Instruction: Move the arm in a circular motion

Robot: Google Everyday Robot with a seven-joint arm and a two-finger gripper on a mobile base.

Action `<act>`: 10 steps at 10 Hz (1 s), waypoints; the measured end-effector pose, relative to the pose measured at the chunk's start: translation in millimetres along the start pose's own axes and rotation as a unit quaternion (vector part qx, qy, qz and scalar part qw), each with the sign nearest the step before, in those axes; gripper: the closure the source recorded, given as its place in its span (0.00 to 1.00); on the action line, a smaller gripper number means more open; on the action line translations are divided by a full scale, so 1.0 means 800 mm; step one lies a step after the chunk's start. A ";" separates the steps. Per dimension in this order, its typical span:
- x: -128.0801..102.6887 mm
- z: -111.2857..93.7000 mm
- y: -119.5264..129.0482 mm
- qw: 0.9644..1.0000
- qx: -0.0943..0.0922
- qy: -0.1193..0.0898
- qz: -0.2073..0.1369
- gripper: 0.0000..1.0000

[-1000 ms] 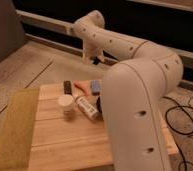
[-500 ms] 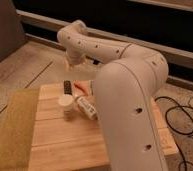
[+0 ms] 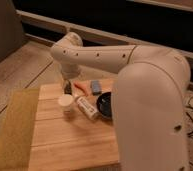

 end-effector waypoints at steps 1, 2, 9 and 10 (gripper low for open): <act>0.017 -0.001 -0.007 1.000 0.007 0.003 0.011 0.35; 0.030 0.000 -0.020 0.999 0.015 0.007 0.027 0.35; 0.022 0.008 -0.205 0.967 0.045 0.011 0.252 0.35; 0.004 0.005 -0.219 0.965 0.045 0.001 0.260 0.35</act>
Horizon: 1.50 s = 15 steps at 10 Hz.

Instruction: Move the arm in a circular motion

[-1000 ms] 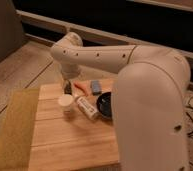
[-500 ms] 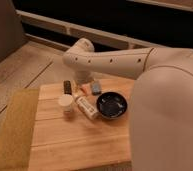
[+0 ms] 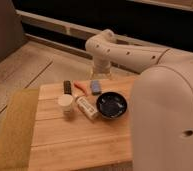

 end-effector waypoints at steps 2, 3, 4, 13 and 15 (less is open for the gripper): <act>-0.044 -0.008 0.024 0.999 -0.004 -0.023 -0.027 0.35; -0.056 -0.011 0.046 0.998 -0.006 -0.031 -0.052 0.35; -0.061 -0.014 0.075 0.996 -0.009 -0.038 -0.085 0.35; 0.079 -0.038 0.199 0.968 -0.070 -0.033 -0.238 0.35; 0.110 -0.035 0.179 0.970 -0.053 -0.024 -0.236 0.35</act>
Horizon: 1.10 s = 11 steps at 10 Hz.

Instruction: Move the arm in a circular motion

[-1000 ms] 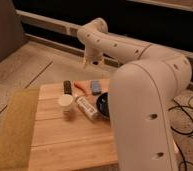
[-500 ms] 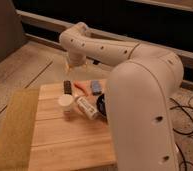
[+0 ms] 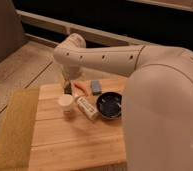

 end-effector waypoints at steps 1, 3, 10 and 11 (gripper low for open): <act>0.011 0.000 -0.004 1.000 0.005 0.005 0.004 0.35; 0.038 0.001 -0.025 0.999 0.018 0.019 0.026 0.35; 0.012 0.018 -0.180 0.977 0.040 0.031 0.208 0.35; -0.009 0.015 -0.196 0.976 0.042 0.019 0.212 0.35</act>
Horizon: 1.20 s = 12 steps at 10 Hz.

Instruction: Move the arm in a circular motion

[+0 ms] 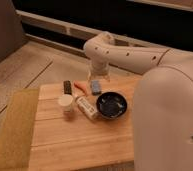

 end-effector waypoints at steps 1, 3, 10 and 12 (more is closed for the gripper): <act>-0.020 -0.002 0.008 1.000 0.000 -0.009 -0.013 0.35; -0.050 -0.004 0.049 0.997 0.004 -0.025 -0.074 0.35; 0.024 -0.035 0.203 0.968 -0.076 -0.032 -0.238 0.35; 0.069 -0.045 0.209 0.963 -0.085 -0.029 -0.255 0.35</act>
